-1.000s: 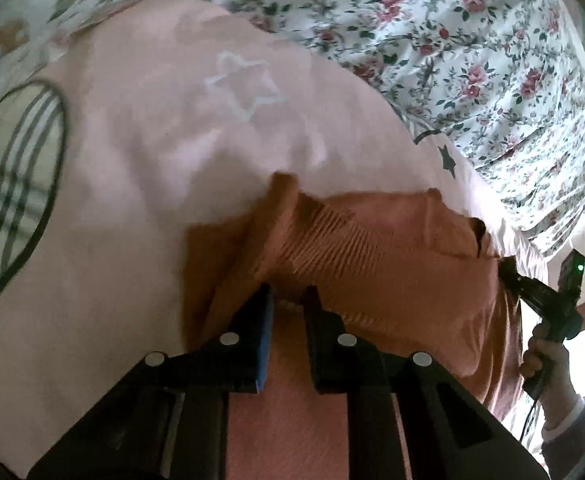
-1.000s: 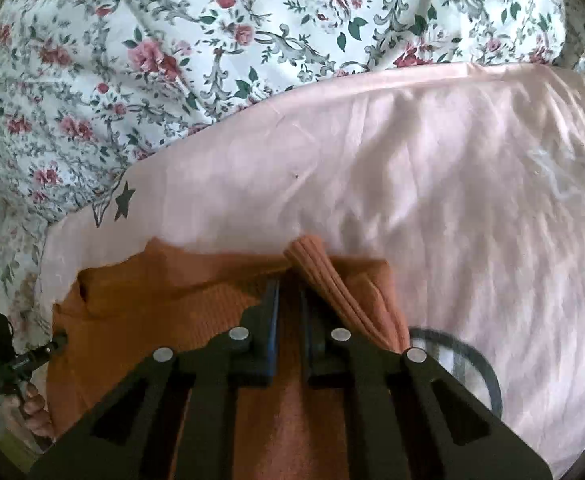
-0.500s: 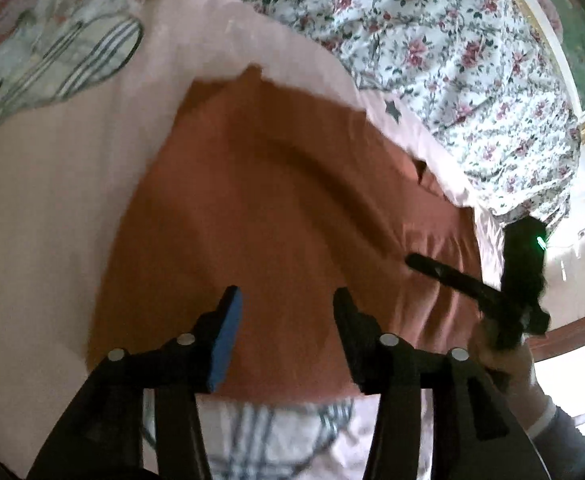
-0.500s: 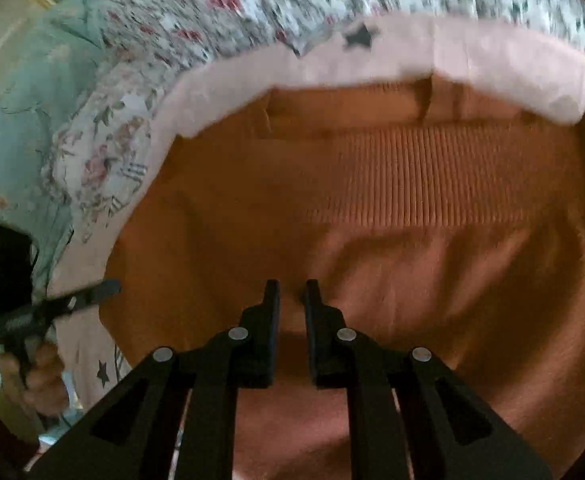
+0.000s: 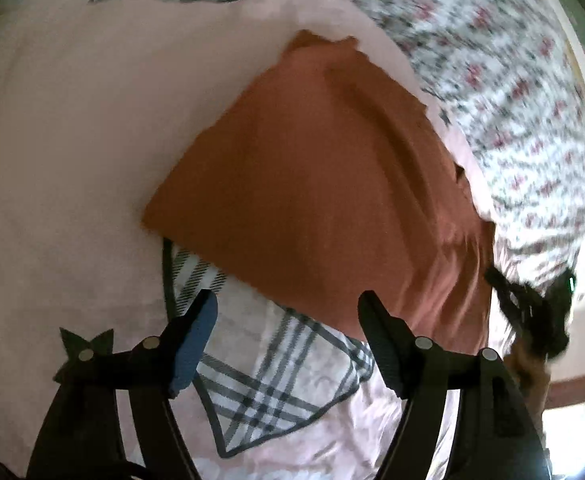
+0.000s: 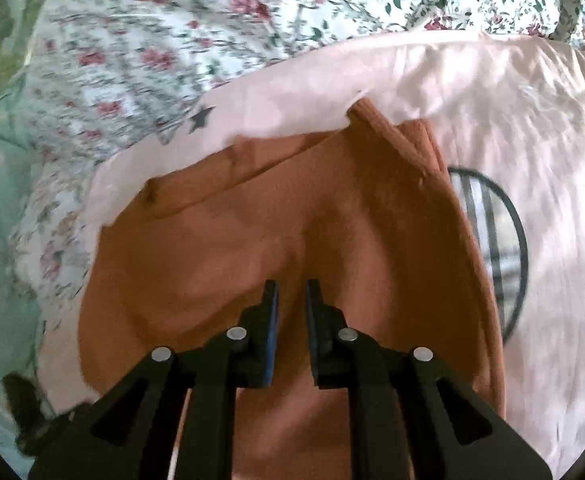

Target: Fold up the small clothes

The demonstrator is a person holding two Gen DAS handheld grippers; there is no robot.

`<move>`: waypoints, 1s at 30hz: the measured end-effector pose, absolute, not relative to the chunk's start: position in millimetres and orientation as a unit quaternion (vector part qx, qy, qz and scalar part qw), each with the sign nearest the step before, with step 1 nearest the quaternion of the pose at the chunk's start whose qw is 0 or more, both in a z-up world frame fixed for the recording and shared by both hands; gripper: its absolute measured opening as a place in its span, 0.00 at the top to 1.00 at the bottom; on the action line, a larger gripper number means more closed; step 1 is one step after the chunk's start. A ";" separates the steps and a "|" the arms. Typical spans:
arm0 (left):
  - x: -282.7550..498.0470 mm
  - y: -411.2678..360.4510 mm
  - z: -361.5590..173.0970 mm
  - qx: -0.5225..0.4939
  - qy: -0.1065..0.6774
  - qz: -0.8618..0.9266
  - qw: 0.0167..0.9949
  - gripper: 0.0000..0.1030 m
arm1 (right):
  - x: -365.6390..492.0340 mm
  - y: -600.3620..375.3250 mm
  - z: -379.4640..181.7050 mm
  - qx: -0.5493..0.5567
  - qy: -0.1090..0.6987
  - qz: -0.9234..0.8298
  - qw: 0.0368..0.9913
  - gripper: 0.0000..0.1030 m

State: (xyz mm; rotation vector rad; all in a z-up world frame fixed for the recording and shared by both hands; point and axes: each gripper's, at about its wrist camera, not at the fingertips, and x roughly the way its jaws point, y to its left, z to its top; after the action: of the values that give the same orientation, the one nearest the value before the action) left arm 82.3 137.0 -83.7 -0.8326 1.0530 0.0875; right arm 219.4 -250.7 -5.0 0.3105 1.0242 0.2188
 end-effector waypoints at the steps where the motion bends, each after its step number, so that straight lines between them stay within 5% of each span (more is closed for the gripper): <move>1: 84.2 138.5 -88.6 -0.395 0.484 0.044 0.779 0.28 | 209.7 -249.3 -4.1 0.151 0.488 0.107 0.853 0.80; 4: 90.2 142.5 -95.7 -0.410 0.463 0.053 0.784 0.26 | 183.9 -250.6 -6.5 0.163 0.492 0.110 0.848 0.68; 14: 127.5 159.3 -97.3 -0.432 0.421 0.091 0.792 0.27 | 129.6 -254.3 -10.1 0.178 0.513 0.110 0.833 0.68; 15: 131.6 159.9 -95.6 -0.425 0.421 0.096 0.795 0.29 | 126.5 -255.0 -10.6 0.179 0.514 0.109 0.832 0.68; 17: 136.2 159.0 -92.4 -0.409 0.425 0.099 0.801 0.60 | 123.8 -256.3 -11.0 0.183 0.515 0.108 0.830 0.68; 20: 141.3 155.4 -82.7 -0.393 0.428 0.080 0.810 0.83 | 124.0 -258.9 -11.7 0.187 0.515 0.105 0.830 0.68; 30: 171.1 43.6 -0.1 -0.219 0.414 -0.038 0.883 0.88 | 152.0 -268.8 -7.4 0.211 0.517 0.119 0.821 0.68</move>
State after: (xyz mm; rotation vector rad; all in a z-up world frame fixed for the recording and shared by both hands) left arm 171.1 43.6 -0.1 -0.4558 0.8610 -0.0801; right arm 152.0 -268.8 -7.4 0.4497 1.0996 0.2534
